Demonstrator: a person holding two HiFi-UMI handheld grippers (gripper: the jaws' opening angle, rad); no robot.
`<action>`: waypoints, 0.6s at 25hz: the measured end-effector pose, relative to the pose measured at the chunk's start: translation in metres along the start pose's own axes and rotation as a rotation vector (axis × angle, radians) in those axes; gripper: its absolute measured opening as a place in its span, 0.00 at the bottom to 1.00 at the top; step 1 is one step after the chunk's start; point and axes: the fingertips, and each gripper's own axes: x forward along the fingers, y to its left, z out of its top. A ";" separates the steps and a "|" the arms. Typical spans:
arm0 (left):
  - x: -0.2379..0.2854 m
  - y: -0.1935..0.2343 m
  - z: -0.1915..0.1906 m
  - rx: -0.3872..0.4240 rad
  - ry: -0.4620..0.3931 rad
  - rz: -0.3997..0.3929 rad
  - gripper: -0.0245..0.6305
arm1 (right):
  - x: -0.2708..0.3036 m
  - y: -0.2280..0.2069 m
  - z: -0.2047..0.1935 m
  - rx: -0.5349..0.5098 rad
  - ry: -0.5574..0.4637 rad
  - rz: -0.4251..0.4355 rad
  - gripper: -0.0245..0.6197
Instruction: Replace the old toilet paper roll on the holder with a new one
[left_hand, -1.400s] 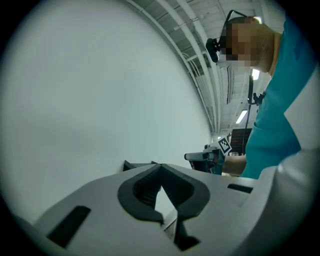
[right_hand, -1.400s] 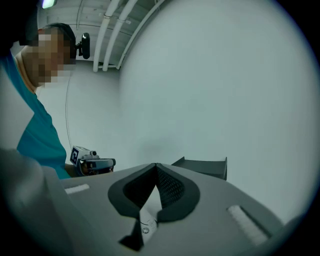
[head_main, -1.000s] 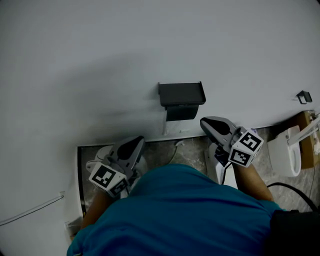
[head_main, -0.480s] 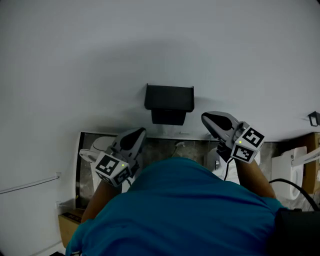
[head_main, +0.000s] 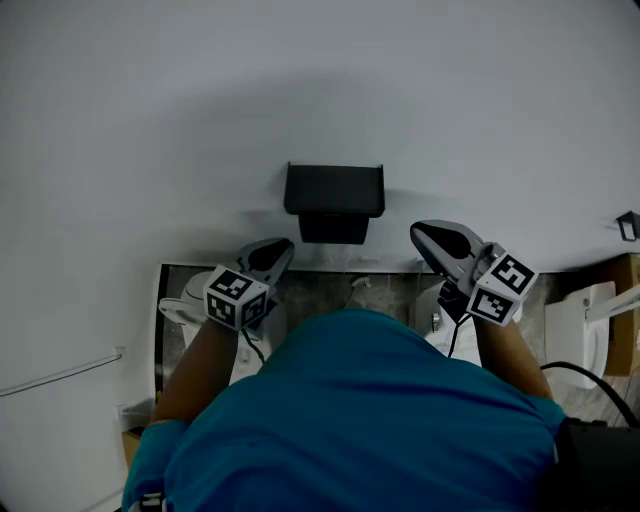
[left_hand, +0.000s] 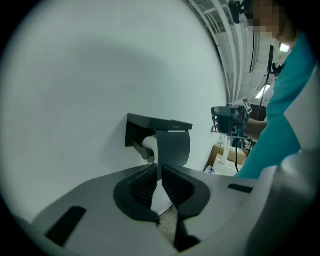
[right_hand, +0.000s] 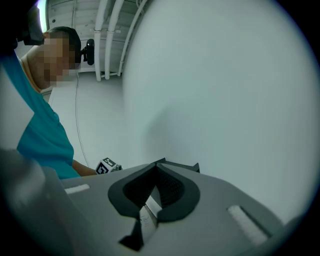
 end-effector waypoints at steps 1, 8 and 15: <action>0.005 0.001 -0.005 0.009 0.026 -0.016 0.05 | -0.002 0.001 -0.001 0.002 0.000 -0.009 0.04; 0.033 -0.001 -0.022 0.082 0.146 -0.133 0.21 | -0.007 0.005 -0.009 0.012 0.012 -0.045 0.04; 0.048 -0.006 -0.025 0.108 0.201 -0.198 0.21 | -0.009 0.006 -0.007 0.009 0.011 -0.050 0.04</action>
